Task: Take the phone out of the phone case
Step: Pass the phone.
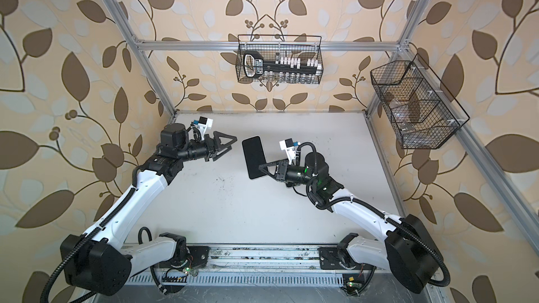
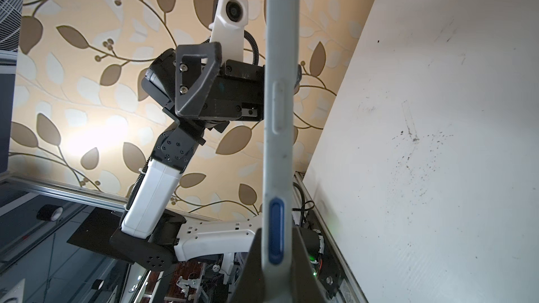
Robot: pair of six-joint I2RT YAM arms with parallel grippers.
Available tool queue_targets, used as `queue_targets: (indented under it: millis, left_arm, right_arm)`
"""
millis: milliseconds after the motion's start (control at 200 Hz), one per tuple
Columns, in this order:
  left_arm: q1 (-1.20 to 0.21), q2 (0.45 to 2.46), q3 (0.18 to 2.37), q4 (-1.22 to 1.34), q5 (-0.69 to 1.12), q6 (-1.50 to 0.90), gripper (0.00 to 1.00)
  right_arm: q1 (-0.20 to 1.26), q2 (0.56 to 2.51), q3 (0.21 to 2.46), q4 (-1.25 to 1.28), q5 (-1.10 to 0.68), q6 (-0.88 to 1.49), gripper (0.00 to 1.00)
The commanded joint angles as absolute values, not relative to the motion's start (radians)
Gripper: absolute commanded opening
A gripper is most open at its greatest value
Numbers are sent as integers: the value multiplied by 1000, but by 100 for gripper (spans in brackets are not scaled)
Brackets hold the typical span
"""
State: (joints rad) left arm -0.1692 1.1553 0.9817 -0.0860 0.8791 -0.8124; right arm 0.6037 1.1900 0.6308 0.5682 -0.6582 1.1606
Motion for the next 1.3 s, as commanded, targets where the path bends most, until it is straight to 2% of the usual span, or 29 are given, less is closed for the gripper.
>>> queue_targets:
  millis: [0, 180, 325, 855, 1295]
  left_arm:
    - [-166, 1147, 971, 104, 1005, -852, 76]
    - [-166, 1149, 967, 114, 1078, -826, 65]
    - [-166, 1157, 991, -39, 1071, -704, 66]
    - [-166, 1194, 976, -38, 1074, -689, 64]
    - [-169, 1195, 946, 52, 1112, -753, 47]
  right_arm:
    - [607, 1174, 633, 653, -687, 1212, 0]
    - [623, 1204, 638, 703, -690, 1245, 0]
    - [639, 1218, 656, 710, -689, 1249, 0]
    - [657, 1203, 689, 695, -679, 1243, 0]
    - [669, 1234, 702, 731, -680, 1250, 0]
